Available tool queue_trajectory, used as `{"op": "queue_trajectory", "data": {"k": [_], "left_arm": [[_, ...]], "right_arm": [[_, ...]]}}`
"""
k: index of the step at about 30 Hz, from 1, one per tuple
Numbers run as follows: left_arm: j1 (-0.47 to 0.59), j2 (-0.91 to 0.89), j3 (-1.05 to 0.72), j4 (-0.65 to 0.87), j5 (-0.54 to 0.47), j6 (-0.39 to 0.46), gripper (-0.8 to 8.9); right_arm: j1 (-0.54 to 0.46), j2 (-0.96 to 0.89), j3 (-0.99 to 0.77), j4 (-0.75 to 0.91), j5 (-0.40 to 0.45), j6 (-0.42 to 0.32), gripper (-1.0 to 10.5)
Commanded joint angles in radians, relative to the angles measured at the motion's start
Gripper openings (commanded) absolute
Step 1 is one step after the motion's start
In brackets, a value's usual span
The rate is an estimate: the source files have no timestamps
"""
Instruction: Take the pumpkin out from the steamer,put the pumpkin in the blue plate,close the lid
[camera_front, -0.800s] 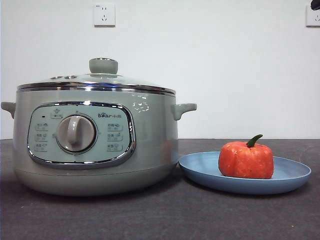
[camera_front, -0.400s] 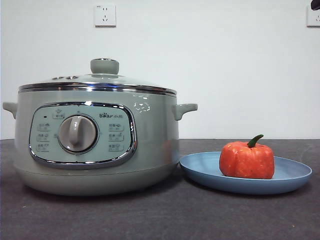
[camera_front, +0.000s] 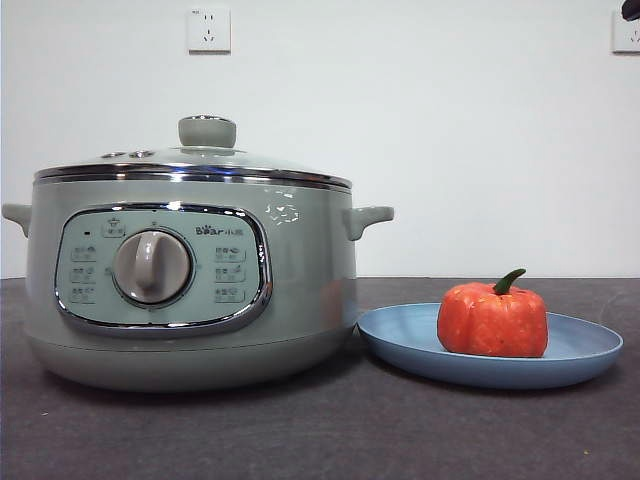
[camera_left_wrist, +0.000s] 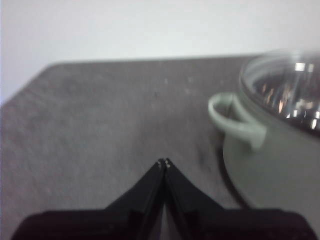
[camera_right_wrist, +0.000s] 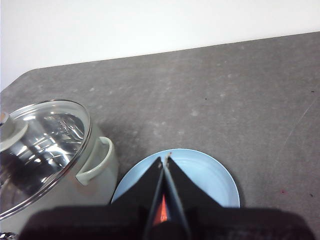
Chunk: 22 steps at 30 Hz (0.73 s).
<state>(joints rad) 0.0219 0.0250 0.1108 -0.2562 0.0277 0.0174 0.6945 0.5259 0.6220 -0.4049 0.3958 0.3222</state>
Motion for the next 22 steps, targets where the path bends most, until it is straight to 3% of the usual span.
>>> {"op": "queue_trajectory", "data": {"k": [1, 22], "left_arm": [[0.005, -0.013, -0.04, 0.026, 0.008, -0.006, -0.03], [0.005, -0.024, -0.104, 0.061, 0.0, -0.018, -0.03]], "right_arm": [[0.0, -0.002, -0.006, 0.0, 0.003, 0.009, -0.2], [0.0, -0.002, -0.006, -0.001, 0.003, 0.009, -0.2]]}}
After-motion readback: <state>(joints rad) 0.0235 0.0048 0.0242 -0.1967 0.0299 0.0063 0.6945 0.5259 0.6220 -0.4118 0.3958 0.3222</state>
